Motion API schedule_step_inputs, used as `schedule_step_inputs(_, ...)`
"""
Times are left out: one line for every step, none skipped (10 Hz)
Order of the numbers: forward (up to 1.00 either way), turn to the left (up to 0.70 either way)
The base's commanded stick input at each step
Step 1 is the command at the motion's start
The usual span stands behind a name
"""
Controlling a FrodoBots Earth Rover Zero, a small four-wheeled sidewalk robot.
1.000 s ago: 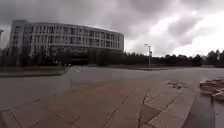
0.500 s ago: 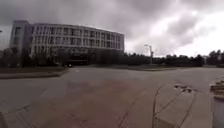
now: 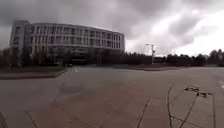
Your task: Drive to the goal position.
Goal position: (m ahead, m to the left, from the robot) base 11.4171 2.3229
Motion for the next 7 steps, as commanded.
schedule_step_inputs(0.85,0.00)
schedule_step_inputs(0.85,0.00)
schedule_step_inputs(0.84,0.00)
schedule_step_inputs(0.78,0.00)
schedule_step_inputs(0.64,0.00)
schedule_step_inputs(0.42,0.00)
schedule_step_inputs(0.14,0.00)
